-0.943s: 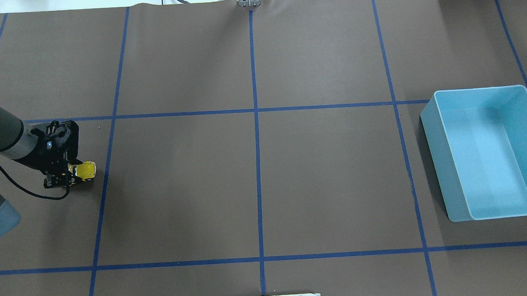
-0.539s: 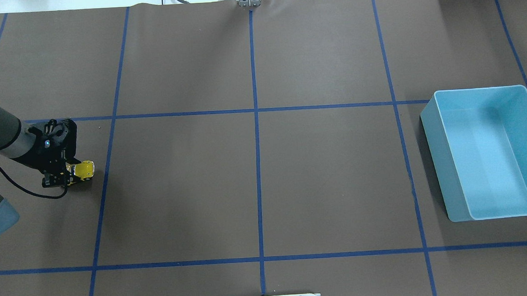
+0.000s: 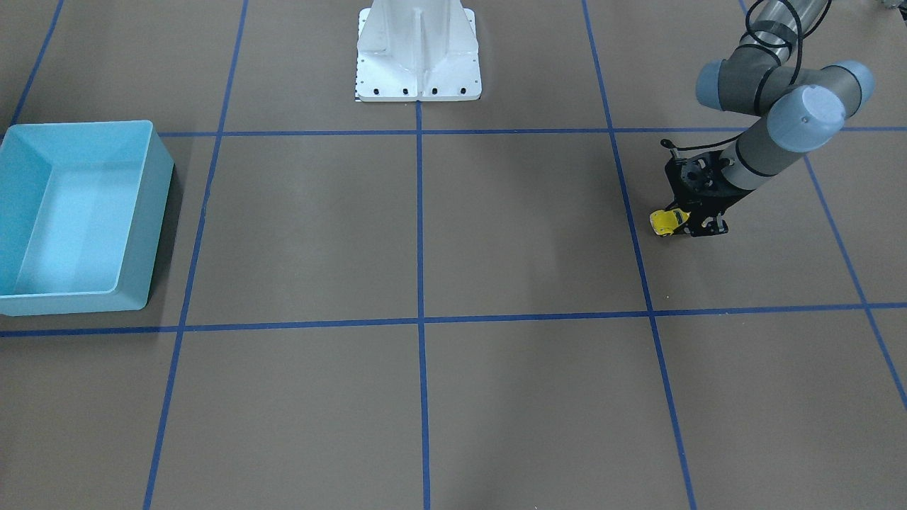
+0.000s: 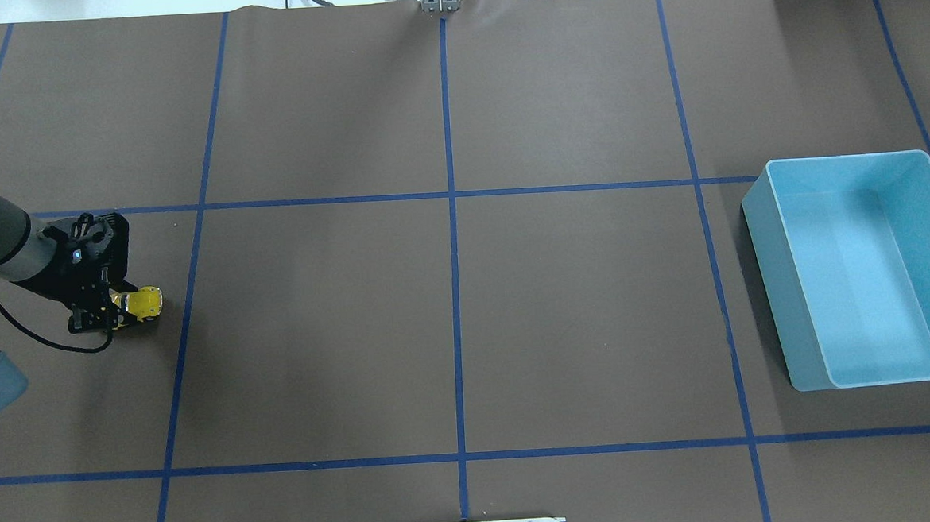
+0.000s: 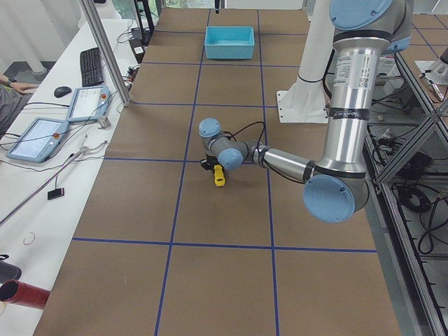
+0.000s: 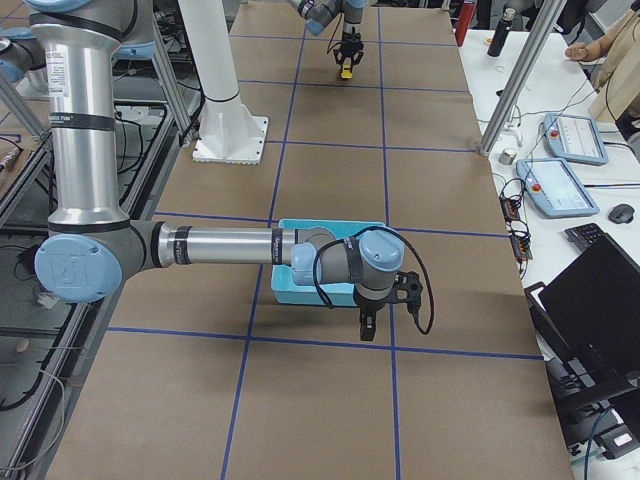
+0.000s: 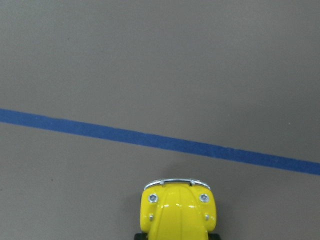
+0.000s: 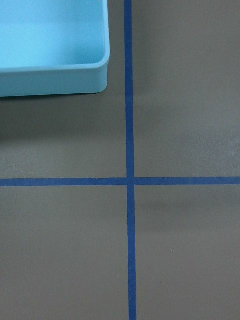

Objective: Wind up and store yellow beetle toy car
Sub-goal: 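Drag the pressed car backward, away from the blue bin, with the left gripper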

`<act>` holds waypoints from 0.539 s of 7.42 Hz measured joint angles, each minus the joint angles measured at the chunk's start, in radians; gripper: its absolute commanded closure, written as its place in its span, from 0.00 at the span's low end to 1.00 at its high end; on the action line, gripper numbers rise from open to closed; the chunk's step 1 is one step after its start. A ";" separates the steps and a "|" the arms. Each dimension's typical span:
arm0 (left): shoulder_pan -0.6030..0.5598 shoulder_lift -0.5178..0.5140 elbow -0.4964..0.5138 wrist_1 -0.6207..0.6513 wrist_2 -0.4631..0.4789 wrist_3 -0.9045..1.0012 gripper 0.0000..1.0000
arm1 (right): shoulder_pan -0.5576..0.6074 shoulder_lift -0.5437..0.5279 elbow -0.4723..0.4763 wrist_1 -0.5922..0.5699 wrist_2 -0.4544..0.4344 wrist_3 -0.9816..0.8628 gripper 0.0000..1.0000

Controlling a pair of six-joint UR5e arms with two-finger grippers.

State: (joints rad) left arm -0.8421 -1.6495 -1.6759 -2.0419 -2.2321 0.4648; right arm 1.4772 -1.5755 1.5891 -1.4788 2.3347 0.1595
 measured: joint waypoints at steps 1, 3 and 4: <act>0.000 0.003 0.001 -0.003 -0.003 0.000 1.00 | 0.000 0.000 0.000 0.000 0.000 0.000 0.00; -0.007 0.007 0.003 -0.005 -0.014 0.002 1.00 | 0.000 -0.001 -0.001 0.000 0.000 0.000 0.00; -0.014 0.008 0.005 -0.005 -0.022 0.007 1.00 | 0.000 -0.001 -0.002 0.000 0.000 0.000 0.00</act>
State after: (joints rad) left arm -0.8556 -1.6413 -1.6713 -2.0472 -2.2541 0.4719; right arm 1.4772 -1.5767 1.5874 -1.4786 2.3347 0.1595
